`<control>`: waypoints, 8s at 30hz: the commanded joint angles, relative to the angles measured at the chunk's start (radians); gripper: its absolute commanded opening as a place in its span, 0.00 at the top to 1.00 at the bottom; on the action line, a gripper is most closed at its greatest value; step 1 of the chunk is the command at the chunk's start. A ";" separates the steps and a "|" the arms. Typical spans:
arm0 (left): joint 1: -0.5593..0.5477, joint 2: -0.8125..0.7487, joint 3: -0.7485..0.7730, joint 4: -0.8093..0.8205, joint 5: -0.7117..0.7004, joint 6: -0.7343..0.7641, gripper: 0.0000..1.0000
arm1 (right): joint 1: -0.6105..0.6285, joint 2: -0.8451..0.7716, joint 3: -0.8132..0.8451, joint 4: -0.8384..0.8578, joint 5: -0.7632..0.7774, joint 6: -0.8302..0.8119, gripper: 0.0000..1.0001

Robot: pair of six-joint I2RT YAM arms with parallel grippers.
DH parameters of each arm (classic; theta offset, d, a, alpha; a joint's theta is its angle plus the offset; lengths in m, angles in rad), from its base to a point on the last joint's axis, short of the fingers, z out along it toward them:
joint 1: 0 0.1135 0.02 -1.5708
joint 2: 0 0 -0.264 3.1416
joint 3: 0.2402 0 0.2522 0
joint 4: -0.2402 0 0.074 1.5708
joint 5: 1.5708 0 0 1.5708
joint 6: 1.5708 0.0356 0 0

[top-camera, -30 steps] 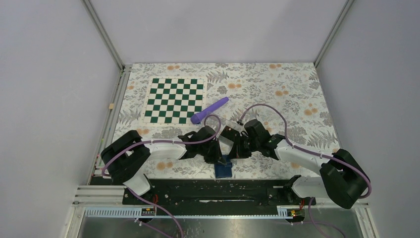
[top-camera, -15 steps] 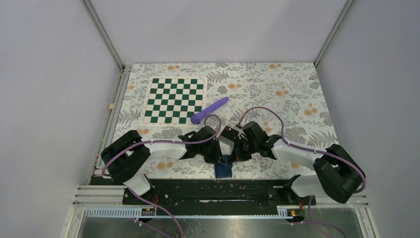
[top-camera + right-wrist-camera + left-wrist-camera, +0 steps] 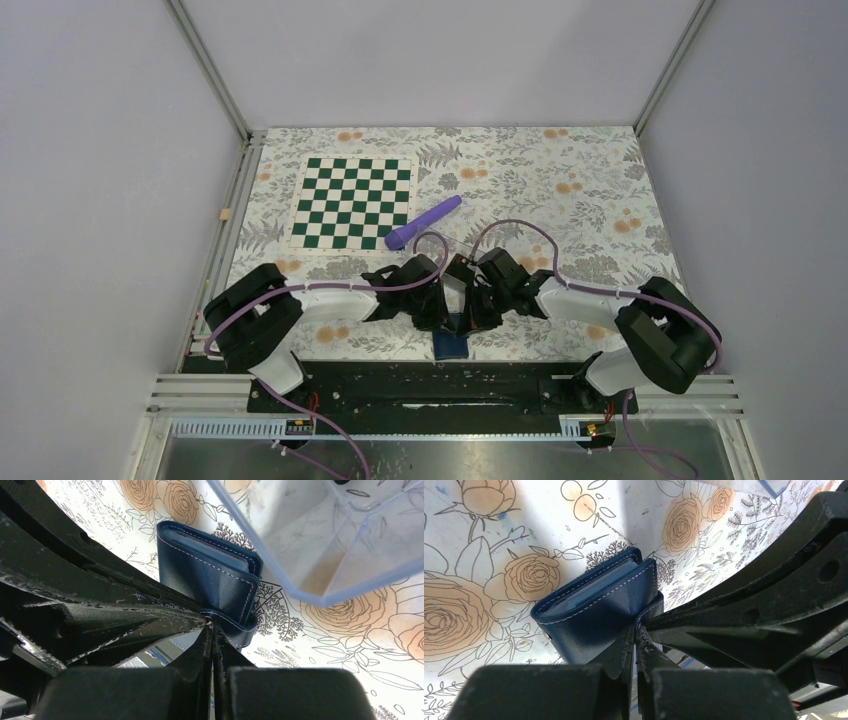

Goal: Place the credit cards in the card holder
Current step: Close the card holder at the center of the board.

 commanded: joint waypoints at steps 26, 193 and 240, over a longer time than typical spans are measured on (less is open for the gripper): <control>-0.016 0.054 -0.076 -0.048 -0.033 -0.025 1.00 | 0.102 0.139 0.161 -0.241 0.156 -0.078 1.00; -0.149 0.150 0.370 -0.349 -0.005 0.333 1.00 | -0.195 -0.115 -0.103 0.035 -0.061 0.022 1.00; -0.112 0.144 0.296 -0.355 -0.031 0.244 1.00 | -0.171 -0.027 -0.069 -0.022 -0.020 -0.034 1.00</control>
